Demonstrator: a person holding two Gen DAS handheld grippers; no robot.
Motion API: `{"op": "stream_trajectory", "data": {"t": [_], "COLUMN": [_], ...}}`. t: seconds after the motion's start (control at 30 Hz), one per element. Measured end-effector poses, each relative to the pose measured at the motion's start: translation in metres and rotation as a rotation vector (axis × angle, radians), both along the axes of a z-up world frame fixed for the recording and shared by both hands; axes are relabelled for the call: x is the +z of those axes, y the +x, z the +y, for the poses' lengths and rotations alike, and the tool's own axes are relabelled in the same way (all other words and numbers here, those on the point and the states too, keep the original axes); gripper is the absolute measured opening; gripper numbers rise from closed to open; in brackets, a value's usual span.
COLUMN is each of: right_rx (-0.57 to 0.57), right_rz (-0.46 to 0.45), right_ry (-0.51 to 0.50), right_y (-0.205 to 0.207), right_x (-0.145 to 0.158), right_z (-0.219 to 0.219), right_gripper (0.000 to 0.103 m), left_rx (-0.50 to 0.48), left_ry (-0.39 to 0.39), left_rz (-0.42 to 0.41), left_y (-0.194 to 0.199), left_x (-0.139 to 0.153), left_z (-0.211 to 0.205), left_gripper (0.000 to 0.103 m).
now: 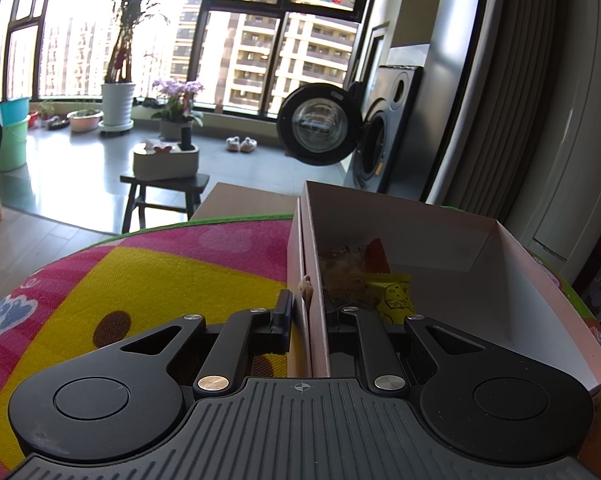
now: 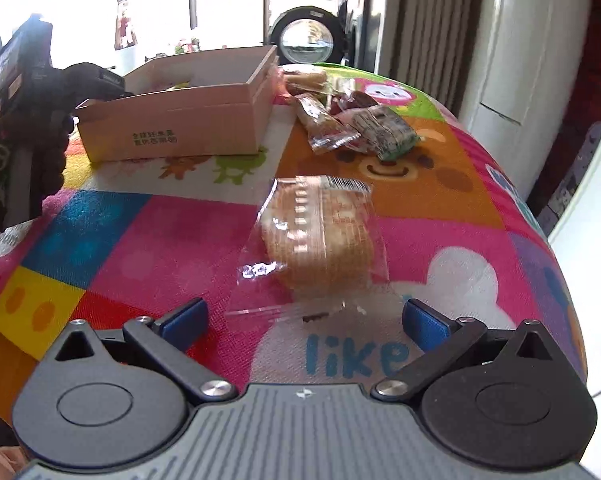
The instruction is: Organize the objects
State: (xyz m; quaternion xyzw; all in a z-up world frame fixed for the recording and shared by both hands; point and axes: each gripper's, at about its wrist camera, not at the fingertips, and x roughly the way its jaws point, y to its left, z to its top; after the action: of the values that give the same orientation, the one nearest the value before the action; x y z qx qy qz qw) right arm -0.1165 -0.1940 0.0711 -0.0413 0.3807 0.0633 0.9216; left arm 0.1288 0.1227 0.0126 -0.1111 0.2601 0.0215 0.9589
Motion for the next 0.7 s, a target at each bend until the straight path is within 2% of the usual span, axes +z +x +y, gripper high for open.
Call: {"op": "stream_trajectory", "data": {"t": [0.1,0.2,0.3,0.33,0.5,0.53,0.57,0.63,0.7], "right_rx": [-0.001,0.023,0.02,0.017,0.029,0.038,0.053,0.073,0.09], "right_rz": [-0.128,-0.155,-0.094,-0.067,0.004,0.02,0.035,0.052,0.03], "right_ry": [-0.041,-0.086,-0.077,-0.06,-0.046,-0.057,-0.062,-0.051,-0.022], "right_y": [-0.005,0.004,0.025,0.032,0.042,0.042,0.042,0.037,0.035], "right_x": [0.017,0.026,0.023,0.02,0.01,0.009,0.01,0.019,0.042], "right_z": [0.004,0.011,0.012,0.011,0.015,0.016,0.017,0.018,0.018], "right_gripper": [0.103,0.103,0.103,0.1,0.08,0.07,0.066,0.062,0.061], "left_rx": [0.0,0.0,0.0,0.0,0.0,0.0,0.0,0.0,0.0], "left_ry": [0.001,0.0,0.0,0.0,0.0,0.0,0.0,0.0,0.0], "left_rz": [0.0,0.0,0.0,0.0,0.0,0.0,0.0,0.0,0.0], "left_y": [0.0,0.0,0.0,0.0,0.0,0.0,0.0,0.0,0.0], "left_x": [0.0,0.0,0.0,0.0,0.0,0.0,0.0,0.0,-0.001], "left_z": [-0.001,0.0,0.0,0.0,-0.001,-0.001,0.0,0.0,0.0], "left_gripper": [0.015,0.015,0.015,0.015,0.015,0.015,0.015,0.015,0.015]}}
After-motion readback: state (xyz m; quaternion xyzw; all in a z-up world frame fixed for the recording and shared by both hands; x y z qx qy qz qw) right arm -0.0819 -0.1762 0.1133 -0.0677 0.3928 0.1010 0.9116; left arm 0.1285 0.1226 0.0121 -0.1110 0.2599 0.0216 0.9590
